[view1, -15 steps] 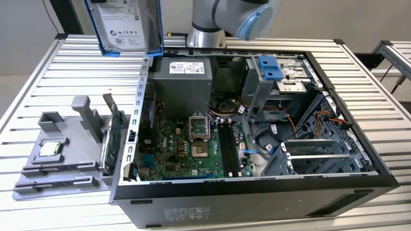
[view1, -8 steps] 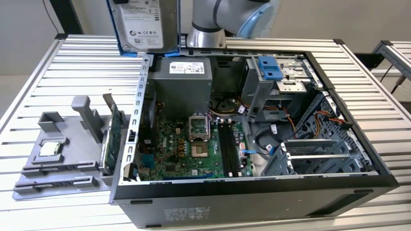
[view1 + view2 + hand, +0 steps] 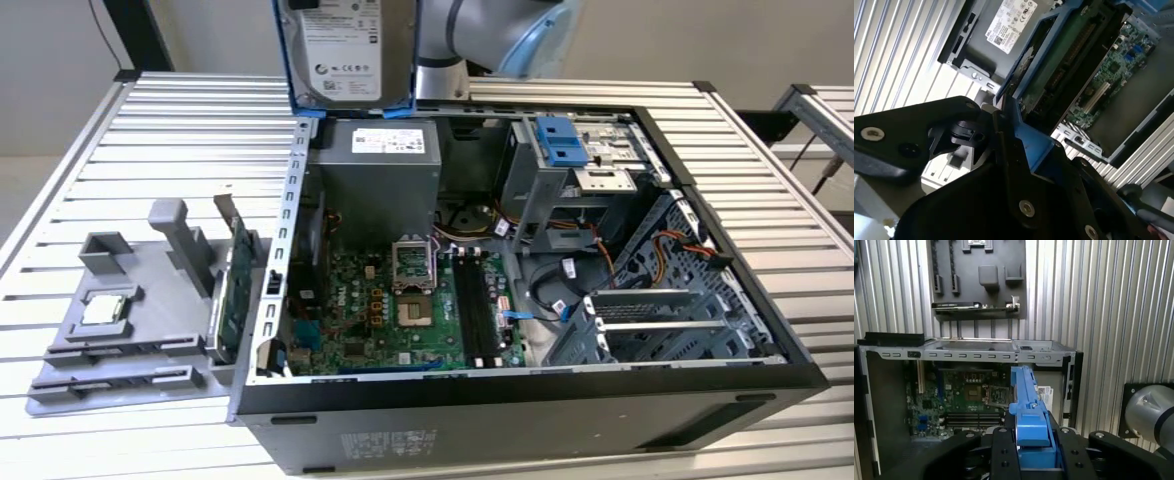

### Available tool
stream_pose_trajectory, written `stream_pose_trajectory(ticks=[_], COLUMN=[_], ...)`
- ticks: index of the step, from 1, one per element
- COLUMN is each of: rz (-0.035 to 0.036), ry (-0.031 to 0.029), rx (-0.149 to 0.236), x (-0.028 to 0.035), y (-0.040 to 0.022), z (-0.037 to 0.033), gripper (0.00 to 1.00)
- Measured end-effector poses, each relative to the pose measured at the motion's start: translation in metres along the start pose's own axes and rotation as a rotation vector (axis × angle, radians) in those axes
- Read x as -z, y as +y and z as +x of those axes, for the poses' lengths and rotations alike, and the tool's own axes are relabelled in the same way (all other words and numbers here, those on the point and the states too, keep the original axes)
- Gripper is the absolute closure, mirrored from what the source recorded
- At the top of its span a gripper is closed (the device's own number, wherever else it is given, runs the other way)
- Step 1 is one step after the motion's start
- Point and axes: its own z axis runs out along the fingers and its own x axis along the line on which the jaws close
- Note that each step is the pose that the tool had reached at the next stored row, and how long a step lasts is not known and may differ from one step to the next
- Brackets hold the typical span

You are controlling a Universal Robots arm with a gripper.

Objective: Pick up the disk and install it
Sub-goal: 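Pick up the disk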

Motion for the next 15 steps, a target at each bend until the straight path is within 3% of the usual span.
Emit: stream_pose_trajectory(ticks=[15], rz=[-0.0001], ry=[-0.0001], rx=[0.000], x=[-0.0078], y=[-0.0675], z=[0.0000], gripper=[1.00])
